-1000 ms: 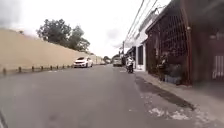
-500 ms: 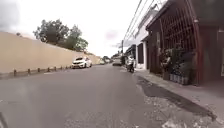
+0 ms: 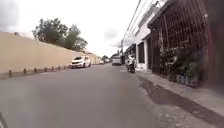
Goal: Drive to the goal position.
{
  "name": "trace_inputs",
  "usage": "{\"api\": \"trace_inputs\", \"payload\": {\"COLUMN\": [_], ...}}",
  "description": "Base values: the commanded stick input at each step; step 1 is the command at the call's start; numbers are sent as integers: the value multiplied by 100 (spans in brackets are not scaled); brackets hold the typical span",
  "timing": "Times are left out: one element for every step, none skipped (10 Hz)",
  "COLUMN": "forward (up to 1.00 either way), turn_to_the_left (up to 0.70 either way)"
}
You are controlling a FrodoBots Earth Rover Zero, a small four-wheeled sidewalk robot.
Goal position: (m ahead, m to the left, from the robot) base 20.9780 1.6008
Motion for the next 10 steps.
{"api": "trace_inputs", "payload": {"forward": [70, 70, 70, 70, 70, 70, 70, 70, 70, 70], "turn_to_the_left": [0, 0, 0, 0, 0, 0, 0, 0, 0, 0]}}
